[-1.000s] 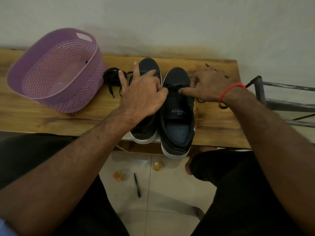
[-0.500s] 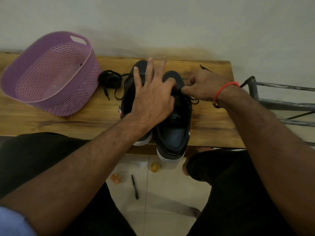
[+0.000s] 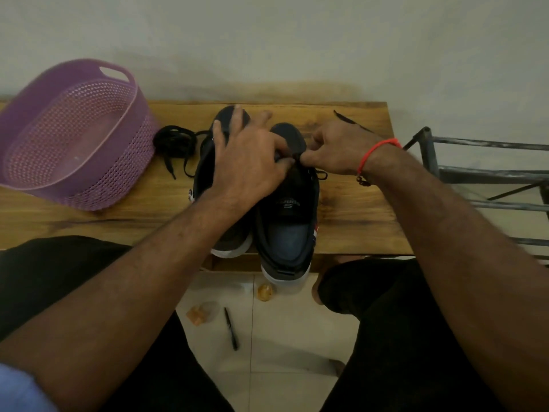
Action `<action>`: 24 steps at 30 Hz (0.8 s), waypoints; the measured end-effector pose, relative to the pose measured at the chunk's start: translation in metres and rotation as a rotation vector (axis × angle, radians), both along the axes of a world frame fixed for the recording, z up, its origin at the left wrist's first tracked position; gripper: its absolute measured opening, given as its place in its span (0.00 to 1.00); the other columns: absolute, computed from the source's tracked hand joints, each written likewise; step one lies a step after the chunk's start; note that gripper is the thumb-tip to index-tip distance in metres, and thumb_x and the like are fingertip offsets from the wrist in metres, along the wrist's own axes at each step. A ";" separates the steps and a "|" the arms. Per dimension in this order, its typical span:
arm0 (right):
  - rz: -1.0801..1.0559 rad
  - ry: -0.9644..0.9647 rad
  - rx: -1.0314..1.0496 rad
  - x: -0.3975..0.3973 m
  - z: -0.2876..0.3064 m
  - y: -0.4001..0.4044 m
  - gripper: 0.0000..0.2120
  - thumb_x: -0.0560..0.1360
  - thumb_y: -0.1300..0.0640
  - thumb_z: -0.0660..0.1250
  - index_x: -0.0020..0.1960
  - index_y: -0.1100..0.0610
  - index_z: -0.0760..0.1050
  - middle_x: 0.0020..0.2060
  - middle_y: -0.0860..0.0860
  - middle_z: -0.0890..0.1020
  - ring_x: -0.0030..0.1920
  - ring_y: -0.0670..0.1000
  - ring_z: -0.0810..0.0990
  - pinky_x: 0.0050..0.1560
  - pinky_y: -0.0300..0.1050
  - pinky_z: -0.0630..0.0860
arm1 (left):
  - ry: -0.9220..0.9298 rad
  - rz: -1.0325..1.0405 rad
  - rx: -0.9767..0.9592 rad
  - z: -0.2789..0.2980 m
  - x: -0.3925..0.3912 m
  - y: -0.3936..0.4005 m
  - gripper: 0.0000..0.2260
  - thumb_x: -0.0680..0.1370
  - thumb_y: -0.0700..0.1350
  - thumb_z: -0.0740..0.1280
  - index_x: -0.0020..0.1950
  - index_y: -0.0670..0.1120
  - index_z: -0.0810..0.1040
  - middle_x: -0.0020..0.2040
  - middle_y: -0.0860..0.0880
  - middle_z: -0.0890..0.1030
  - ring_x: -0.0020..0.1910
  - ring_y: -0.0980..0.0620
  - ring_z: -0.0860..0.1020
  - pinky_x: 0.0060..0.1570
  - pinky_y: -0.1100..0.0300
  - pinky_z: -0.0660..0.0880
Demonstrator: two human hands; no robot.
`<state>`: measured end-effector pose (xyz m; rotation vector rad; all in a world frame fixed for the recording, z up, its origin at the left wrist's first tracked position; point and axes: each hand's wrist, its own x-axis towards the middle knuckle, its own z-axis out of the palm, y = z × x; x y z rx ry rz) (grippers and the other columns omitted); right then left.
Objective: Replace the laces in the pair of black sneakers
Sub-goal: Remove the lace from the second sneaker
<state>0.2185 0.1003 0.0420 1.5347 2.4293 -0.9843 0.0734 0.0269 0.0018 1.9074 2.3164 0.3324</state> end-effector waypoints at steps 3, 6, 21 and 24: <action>0.005 -0.003 -0.006 -0.001 0.001 -0.002 0.16 0.76 0.47 0.68 0.51 0.59 0.81 0.44 0.53 0.81 0.46 0.53 0.79 0.57 0.58 0.80 | 0.030 0.114 0.027 0.008 -0.023 0.001 0.07 0.77 0.56 0.71 0.53 0.57 0.85 0.78 0.50 0.67 0.80 0.40 0.57 0.75 0.35 0.54; 0.011 -0.006 0.002 -0.002 0.000 -0.002 0.12 0.76 0.47 0.69 0.47 0.57 0.80 0.41 0.52 0.78 0.43 0.52 0.77 0.54 0.56 0.79 | 0.104 0.194 0.067 0.008 -0.045 -0.002 0.08 0.78 0.52 0.70 0.55 0.54 0.84 0.78 0.48 0.68 0.80 0.37 0.55 0.76 0.36 0.53; 0.023 0.001 -0.001 -0.003 0.000 -0.001 0.11 0.77 0.48 0.68 0.46 0.57 0.80 0.43 0.54 0.81 0.42 0.51 0.79 0.42 0.48 0.77 | 0.073 -0.084 0.046 -0.013 0.004 -0.007 0.09 0.77 0.56 0.71 0.56 0.57 0.85 0.80 0.49 0.63 0.81 0.37 0.49 0.76 0.32 0.44; 0.020 0.005 -0.005 -0.002 -0.001 0.000 0.12 0.77 0.48 0.68 0.48 0.58 0.79 0.43 0.53 0.79 0.43 0.50 0.76 0.46 0.50 0.78 | 0.052 0.019 0.076 -0.002 -0.011 -0.002 0.07 0.76 0.56 0.71 0.50 0.57 0.85 0.77 0.51 0.69 0.79 0.39 0.55 0.75 0.34 0.51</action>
